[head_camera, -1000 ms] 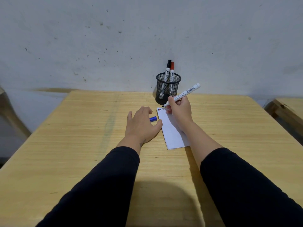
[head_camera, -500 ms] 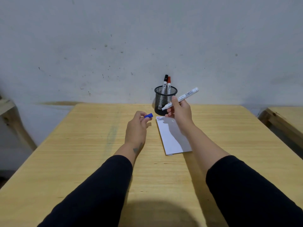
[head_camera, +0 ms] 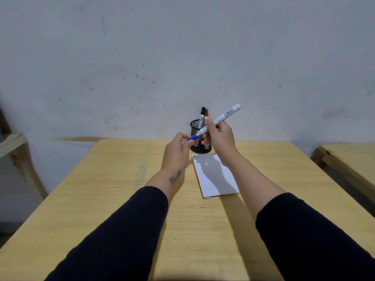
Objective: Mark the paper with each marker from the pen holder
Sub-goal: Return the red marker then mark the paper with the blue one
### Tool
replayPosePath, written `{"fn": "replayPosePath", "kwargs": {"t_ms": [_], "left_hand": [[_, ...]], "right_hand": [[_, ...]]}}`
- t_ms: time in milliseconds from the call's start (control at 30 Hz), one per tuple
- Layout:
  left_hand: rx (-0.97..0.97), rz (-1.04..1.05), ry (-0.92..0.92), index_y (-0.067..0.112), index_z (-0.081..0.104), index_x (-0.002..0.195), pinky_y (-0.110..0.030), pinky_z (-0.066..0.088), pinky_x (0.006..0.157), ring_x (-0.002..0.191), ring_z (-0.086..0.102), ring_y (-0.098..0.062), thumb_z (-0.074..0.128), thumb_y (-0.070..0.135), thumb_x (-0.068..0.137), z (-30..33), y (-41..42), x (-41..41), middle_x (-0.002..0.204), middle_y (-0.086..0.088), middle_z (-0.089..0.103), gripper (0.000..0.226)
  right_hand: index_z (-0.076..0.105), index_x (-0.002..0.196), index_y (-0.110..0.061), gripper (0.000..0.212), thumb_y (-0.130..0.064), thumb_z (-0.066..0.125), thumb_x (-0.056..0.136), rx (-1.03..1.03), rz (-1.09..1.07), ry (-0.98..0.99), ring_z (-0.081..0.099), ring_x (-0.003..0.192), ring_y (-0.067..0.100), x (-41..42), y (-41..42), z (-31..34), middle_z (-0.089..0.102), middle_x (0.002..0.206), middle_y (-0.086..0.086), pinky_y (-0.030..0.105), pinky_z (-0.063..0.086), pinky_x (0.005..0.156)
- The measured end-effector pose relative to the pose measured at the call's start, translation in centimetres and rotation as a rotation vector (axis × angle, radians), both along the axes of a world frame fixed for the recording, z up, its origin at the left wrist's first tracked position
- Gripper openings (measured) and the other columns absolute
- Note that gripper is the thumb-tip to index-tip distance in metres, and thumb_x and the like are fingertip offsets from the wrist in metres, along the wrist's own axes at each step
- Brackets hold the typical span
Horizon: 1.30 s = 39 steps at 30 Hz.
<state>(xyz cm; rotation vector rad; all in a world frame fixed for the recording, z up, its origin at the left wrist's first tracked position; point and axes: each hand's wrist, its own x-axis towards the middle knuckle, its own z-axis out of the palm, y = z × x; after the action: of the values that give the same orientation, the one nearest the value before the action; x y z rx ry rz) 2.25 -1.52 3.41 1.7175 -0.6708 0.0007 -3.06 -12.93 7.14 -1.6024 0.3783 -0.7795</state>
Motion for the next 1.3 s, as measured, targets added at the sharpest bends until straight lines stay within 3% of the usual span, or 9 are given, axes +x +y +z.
{"fn": "replayPosePath", "kwargs": {"t_ms": [267,433,700,800,900,967,1067,1200,1300], "left_hand": [[-0.010,0.002,-0.035,0.010,0.068,0.102,-0.001,0.040,0.065,0.074,0.062,0.010,0.056,0.015,0.094,0.9,-0.1,-0.7,0.083,0.003,0.071,0.015],[0.034,0.086,-0.091,0.016,0.068,0.093,-0.023,0.047,0.065,0.077,0.065,-0.021,0.056,0.017,0.093,1.2,-0.4,-1.1,0.080,-0.004,0.072,0.012],[0.125,0.139,-0.127,0.019,0.066,0.094,-0.032,0.043,0.059,0.064,0.055,-0.019,0.052,0.018,0.095,1.0,-0.3,-0.8,0.082,-0.005,0.070,0.014],[0.172,0.189,-0.080,0.020,0.066,0.092,-0.029,0.037,0.055,0.059,0.047,-0.014,0.051,0.017,0.095,1.2,0.1,0.0,0.081,-0.003,0.068,0.015],[0.239,0.213,-0.072,0.017,0.067,0.096,-0.028,0.035,0.053,0.060,0.045,-0.015,0.050,0.015,0.095,1.5,0.3,0.3,0.073,0.002,0.059,0.017],[0.275,0.199,-0.100,0.017,0.067,0.098,-0.030,0.036,0.056,0.064,0.048,-0.018,0.050,0.014,0.095,1.6,0.1,0.1,0.074,0.000,0.058,0.018],[0.256,0.172,-0.154,0.017,0.066,0.102,-0.032,0.039,0.060,0.071,0.053,-0.022,0.050,0.017,0.096,1.8,-0.3,-0.4,0.080,-0.002,0.062,0.017],[0.357,0.151,-0.116,0.020,0.041,0.138,-0.037,0.047,0.088,0.109,0.059,-0.022,0.050,0.036,0.096,0.1,-0.4,-0.2,0.127,-0.001,0.061,0.046],[0.611,0.119,-0.090,0.017,0.025,0.147,-0.046,0.028,0.113,0.138,0.038,-0.020,0.042,0.063,0.088,-3.5,-0.3,-0.3,0.149,-0.004,0.043,0.077]], "right_hand": [[0.054,0.075,-0.021,0.024,-0.031,0.051,0.096,-0.042,0.001,0.035,0.055,0.049,0.007,-0.2,0.8,-0.1,0.060,0.065,0.000,0.031,0.053,0.062],[0.054,0.078,-0.016,0.024,-0.031,0.052,0.096,0.043,0.000,0.045,0.051,0.041,0.006,-0.3,0.9,0.1,0.058,0.057,-0.002,0.022,0.048,0.054],[0.055,0.103,-0.006,0.032,-0.035,0.060,0.091,0.205,-0.050,0.126,0.055,0.058,0.017,0.0,0.9,-0.6,0.061,0.070,0.005,0.028,0.053,0.056],[0.032,0.131,-0.012,0.069,-0.037,0.072,0.081,0.036,-0.290,0.204,0.058,0.092,0.023,0.1,0.1,-0.6,0.050,0.118,0.005,0.039,0.052,0.084],[0.033,0.136,-0.025,0.067,-0.021,0.073,0.081,-0.531,-0.368,0.328,0.055,0.096,0.023,-0.8,-0.3,-0.4,0.033,0.128,0.003,0.040,0.052,0.078],[0.051,0.128,-0.027,0.046,-0.014,0.064,0.086,-0.893,-0.306,0.401,0.053,0.102,0.026,-1.0,-0.5,-0.8,0.038,0.129,0.003,0.038,0.048,0.070],[0.065,0.118,-0.023,0.029,-0.015,0.053,0.093,-1.096,-0.279,0.460,0.051,0.105,0.026,-0.8,-0.9,-1.4,0.056,0.119,0.001,0.034,0.041,0.065],[0.067,0.114,-0.021,0.026,-0.017,0.050,0.095,-1.004,-0.323,0.393,0.056,0.099,0.029,0.0,-2.2,-1.0,0.061,0.107,0.005,0.036,0.048,0.069],[0.067,0.115,-0.019,0.025,-0.026,0.053,0.096,-0.855,-0.347,0.288,0.060,0.095,0.030,1.1,-3.1,1.0,0.062,0.106,0.009,0.037,0.049,0.073]]}}
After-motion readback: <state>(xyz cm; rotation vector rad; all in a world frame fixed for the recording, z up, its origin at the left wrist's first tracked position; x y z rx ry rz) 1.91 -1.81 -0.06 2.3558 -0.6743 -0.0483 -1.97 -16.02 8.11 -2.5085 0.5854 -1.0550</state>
